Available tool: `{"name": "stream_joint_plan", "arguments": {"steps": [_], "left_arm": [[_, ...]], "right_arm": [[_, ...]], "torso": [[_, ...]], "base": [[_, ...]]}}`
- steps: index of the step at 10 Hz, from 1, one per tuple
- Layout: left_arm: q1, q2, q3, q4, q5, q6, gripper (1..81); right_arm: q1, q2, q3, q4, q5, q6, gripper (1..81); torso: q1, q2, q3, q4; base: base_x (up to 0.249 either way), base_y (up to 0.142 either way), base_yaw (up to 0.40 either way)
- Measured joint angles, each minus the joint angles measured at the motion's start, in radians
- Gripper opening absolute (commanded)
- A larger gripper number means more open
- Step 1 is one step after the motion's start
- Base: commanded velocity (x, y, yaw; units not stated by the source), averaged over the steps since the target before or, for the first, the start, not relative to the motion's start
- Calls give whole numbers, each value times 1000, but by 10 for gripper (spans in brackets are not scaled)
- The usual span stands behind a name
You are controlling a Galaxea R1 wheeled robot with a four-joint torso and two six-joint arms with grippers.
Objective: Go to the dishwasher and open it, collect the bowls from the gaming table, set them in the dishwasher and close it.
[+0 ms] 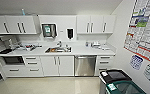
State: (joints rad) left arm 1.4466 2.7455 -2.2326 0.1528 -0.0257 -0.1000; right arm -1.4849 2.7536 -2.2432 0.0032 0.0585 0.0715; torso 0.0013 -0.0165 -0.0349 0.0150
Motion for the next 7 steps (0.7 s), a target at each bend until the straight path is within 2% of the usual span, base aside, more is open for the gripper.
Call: {"name": "stream_joint_plan", "arguments": {"steps": [7], "left_arm": [[0,5,0,0,0,0,811]], "right_arm": [[3,1,0,0,-4,0,811]], "torso": [[0,0,0,0]], "base": [[95,0,0]]}}
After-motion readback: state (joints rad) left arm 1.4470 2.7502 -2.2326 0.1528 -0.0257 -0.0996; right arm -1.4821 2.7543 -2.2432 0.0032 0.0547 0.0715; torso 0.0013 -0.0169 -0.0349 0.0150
